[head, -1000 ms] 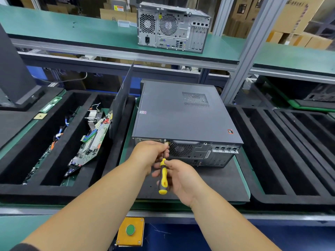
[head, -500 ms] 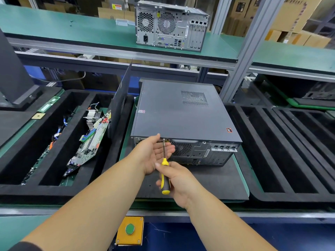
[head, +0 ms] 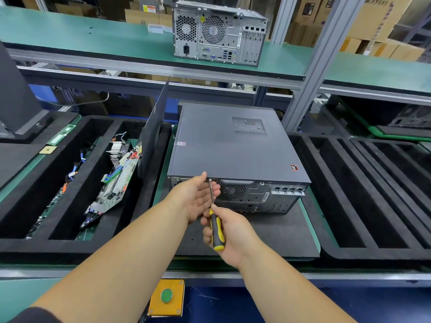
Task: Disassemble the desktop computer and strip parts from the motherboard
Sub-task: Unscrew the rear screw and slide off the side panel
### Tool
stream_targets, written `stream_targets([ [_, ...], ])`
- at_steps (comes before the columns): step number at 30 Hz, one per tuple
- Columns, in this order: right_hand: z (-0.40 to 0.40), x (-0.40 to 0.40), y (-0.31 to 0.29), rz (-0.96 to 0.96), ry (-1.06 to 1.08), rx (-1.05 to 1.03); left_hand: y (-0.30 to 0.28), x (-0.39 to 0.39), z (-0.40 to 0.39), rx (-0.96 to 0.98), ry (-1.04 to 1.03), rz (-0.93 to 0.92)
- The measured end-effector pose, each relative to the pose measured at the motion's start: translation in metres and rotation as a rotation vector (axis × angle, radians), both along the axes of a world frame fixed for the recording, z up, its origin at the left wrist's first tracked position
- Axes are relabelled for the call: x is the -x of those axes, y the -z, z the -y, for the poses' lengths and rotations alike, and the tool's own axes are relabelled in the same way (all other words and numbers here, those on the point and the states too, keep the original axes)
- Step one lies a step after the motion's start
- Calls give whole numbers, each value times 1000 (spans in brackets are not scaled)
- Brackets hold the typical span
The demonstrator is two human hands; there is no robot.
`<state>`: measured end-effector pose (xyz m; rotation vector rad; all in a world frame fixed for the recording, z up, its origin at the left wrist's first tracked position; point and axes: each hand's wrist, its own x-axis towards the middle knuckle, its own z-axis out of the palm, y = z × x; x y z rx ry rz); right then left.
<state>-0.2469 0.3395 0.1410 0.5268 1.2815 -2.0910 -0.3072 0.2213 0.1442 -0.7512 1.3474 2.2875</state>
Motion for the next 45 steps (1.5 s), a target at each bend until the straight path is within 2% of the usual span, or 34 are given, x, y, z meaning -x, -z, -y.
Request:
stream_targets([
  [12, -2, 0, 0, -71, -79, -127, 4, -4, -4, 107, -46, -76],
  [21, -13, -3, -19, -182, -233, -489, -5, -10, 1, 150, -22, -190],
  [25, -31, -1, -22, -404, -62, -552, -17, -12, -5, 236, -5, -273],
  [28, -53, 8, -23, -561, 106, -609, -21, -16, -19, 317, 147, -308],
  [30, -67, 16, -24, -612, 132, -584, -21, -19, -31, 371, 253, -334],
  [36, -111, 32, -19, -670, 114, -562, -21, -12, -78, 391, 305, -348],
  [42, -182, 46, -22, -658, 200, -571, -34, 5, -153, 372, 379, -358],
  [45, -223, 57, -25, -676, 197, -650, -40, 14, -190, 367, 421, -372],
])
